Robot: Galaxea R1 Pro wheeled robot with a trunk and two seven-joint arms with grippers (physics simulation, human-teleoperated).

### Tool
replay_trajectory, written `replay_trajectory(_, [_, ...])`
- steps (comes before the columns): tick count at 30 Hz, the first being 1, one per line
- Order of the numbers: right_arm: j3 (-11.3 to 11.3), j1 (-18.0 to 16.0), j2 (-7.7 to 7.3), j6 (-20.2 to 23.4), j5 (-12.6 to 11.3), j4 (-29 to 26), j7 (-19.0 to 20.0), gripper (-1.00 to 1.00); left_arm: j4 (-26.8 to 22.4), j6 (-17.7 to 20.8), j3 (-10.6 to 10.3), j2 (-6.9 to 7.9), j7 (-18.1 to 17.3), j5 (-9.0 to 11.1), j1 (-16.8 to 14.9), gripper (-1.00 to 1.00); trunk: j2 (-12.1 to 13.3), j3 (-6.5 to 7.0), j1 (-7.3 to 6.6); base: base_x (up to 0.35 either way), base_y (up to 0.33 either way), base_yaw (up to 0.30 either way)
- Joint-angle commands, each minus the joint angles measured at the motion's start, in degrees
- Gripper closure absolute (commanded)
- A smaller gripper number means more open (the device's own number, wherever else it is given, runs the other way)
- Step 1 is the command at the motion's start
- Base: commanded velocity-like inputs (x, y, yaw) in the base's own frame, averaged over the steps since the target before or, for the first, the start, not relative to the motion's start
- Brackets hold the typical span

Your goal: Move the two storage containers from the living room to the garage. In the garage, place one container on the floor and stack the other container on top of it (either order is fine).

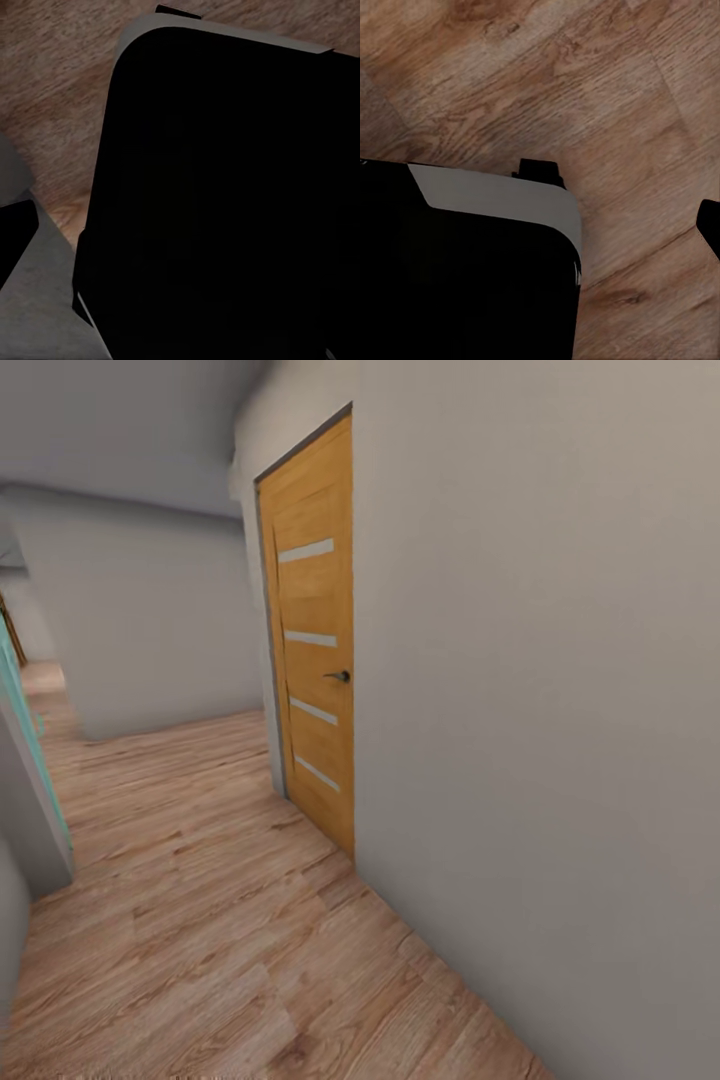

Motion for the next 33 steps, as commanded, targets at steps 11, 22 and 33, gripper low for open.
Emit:
replay_trajectory(11, [0.47,-0.07,0.29,-0.44,-0.48,0.18,-0.15,-1.0,-0.03,-0.03,0.25,-0.07,0.04,0.2,-0.01,-1.0,-0.03,0.34,0.0,0.0,0.0,0.269])
replay_trajectory(22, [0.96,-0.07,-0.02,-0.56,0.16,0.13,-0.09,-1.0,-0.03,-0.03,0.25,-0.01,0.04,2.77,-0.01,-1.0,-0.03,0.73,0.0,0.0,0.0,0.269])
replay_trajectory(33, [0.72,-0.07,-0.6,-0.54,-0.11,0.17,0.13,-1.0,-0.03,-1.2,-0.07,0.14,-0.03,10.1,-0.01,-1.0,-0.03,1.12,0.0,0.0,0.0,0.269])
